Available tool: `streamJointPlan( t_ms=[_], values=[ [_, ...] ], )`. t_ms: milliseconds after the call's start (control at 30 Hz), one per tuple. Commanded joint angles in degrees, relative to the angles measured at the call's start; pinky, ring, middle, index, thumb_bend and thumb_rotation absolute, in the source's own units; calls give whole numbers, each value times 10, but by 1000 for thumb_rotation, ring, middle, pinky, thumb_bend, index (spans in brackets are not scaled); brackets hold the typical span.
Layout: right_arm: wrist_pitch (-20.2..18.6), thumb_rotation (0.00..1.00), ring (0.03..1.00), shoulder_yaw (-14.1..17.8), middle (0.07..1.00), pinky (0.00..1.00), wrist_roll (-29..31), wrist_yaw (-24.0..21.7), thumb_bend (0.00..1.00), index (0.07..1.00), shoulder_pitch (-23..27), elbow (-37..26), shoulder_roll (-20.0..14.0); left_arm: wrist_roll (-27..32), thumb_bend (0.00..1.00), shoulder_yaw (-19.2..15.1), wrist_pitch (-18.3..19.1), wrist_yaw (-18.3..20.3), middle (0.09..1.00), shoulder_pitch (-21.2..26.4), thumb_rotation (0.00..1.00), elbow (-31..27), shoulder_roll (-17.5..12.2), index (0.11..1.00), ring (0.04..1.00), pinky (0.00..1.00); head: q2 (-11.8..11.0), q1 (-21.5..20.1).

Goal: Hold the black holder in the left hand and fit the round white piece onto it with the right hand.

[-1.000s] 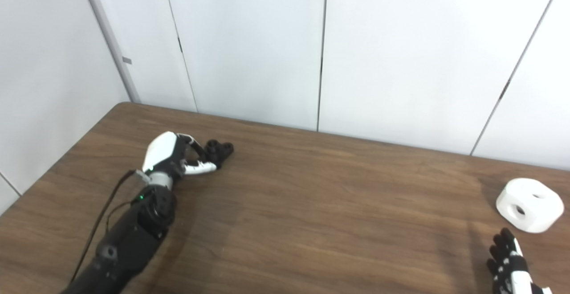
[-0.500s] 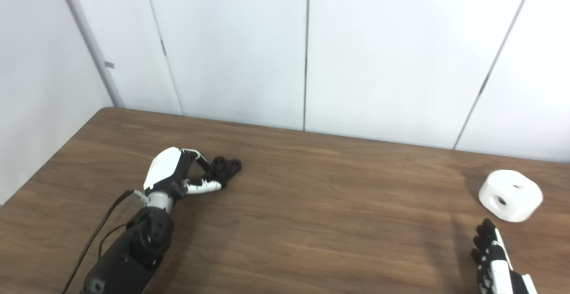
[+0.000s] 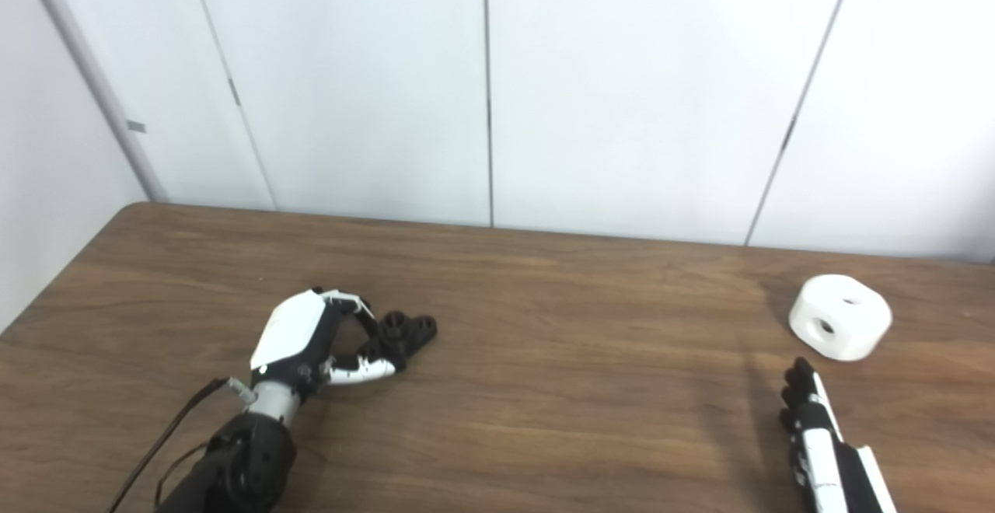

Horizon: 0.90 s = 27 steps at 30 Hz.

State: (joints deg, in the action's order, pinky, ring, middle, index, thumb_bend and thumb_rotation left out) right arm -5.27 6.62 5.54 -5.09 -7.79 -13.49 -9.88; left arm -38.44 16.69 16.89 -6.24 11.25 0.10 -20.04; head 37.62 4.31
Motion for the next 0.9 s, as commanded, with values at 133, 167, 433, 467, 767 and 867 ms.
streamJointPlan(
  t_ms=[133,167,433,467,767,867],
  values=[
    [-13,1000,1000,-12,1000,1000,-12,8,564,1000,8,-17,8,-15,521,16,-16,35,772,-14,45,-43,11,484,884,980,12,-20],
    [-14,1000,1000,-13,1000,1000,-12,10,566,1000,9,-19,9,-18,521,19,-18,39,770,-17,46,-49,13,484,881,975,15,-25],
    [-37,1000,1000,-27,1000,1000,-37,24,610,1000,13,-36,16,-47,521,48,-35,63,772,-49,46,-91,22,484,884,960,32,-54],
    [-39,1000,1000,-28,1000,1000,-39,26,603,1000,14,-38,16,-48,521,51,-37,65,772,-54,46,-95,25,484,883,963,34,-56],
    [-67,1000,1000,-32,1000,1000,-42,29,618,1000,14,-62,18,-56,521,62,-68,78,770,-82,45,-117,31,485,876,956,51,-70],
    [-74,1000,1000,-32,1000,1000,-44,30,629,1000,14,-67,18,-67,521,72,-80,73,764,-92,45,-117,35,485,866,942,54,-72]
  ],
)
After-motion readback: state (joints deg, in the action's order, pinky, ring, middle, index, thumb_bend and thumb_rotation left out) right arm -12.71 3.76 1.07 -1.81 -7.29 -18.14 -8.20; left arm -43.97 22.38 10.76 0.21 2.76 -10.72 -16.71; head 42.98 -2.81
